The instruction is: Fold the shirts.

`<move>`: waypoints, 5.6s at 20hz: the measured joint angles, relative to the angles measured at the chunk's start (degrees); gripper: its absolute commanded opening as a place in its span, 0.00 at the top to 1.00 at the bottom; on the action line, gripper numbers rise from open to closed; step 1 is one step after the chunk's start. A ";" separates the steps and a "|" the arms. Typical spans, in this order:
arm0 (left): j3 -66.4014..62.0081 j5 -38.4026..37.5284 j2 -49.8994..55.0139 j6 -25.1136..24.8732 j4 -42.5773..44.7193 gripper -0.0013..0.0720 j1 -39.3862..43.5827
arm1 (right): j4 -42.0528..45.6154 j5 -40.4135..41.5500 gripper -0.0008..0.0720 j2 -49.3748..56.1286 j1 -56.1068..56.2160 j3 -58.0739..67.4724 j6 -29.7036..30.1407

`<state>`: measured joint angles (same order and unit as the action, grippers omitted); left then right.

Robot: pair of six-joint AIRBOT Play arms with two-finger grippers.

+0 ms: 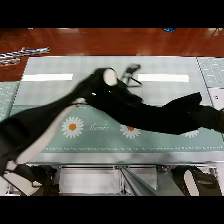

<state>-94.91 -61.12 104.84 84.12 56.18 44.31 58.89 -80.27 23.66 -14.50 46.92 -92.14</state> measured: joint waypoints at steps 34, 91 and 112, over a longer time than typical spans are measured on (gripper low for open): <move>43.69 -10.62 -65.02 -3.80 7.32 0.95 -60.39 | -21.99 33.35 0.61 72.48 38.64 37.00 7.26; 59.10 0.02 -63.95 -4.17 -5.70 0.95 -60.26 | -30.27 33.24 0.97 62.84 31.95 6.29 11.52; 59.10 0.02 -63.78 -4.15 -5.70 0.95 -60.26 | -13.00 4.26 0.97 60.26 1.92 65.20 -2.01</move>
<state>-35.81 -61.10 41.06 79.96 50.48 -15.94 45.89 -76.01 83.92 -12.58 112.12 -94.15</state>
